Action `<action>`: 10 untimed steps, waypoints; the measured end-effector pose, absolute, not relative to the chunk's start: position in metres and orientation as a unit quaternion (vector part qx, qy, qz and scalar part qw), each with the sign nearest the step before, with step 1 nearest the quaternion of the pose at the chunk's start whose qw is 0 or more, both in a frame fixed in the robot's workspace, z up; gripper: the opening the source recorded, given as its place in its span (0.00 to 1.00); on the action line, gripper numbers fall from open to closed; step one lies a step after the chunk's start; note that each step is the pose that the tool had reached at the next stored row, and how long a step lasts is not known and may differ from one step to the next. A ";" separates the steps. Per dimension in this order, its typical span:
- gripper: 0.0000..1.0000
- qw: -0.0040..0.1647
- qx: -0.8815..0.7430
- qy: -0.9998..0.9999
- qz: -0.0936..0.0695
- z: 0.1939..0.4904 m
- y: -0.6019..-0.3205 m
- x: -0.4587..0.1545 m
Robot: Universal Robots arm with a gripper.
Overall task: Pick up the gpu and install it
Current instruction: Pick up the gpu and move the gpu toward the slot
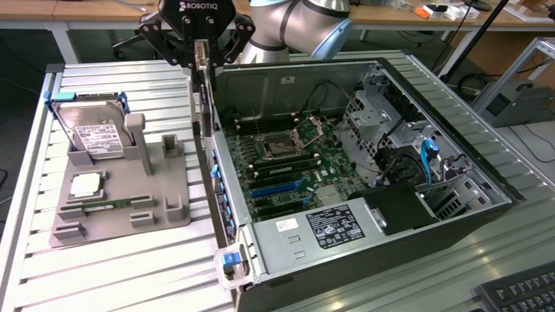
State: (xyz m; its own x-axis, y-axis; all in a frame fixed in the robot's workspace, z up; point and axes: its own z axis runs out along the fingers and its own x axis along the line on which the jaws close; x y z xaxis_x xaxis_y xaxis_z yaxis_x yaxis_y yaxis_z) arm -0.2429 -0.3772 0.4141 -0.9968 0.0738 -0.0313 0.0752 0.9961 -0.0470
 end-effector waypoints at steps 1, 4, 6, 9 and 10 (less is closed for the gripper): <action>0.27 0.015 0.037 0.999 -0.024 0.414 -0.377 -0.243; 0.27 0.015 0.037 0.999 -0.024 0.414 -0.377 -0.242; 0.27 0.015 0.037 0.999 -0.024 0.414 -0.377 -0.242; 0.27 0.015 0.037 0.999 -0.024 0.414 -0.377 -0.241; 0.27 0.015 0.037 0.999 -0.024 0.414 -0.377 -0.241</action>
State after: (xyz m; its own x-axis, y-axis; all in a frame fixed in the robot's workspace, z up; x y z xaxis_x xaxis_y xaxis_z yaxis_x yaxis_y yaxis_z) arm -0.2408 -0.3772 0.4139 -0.9968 0.0737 -0.0313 0.0751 0.9961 -0.0470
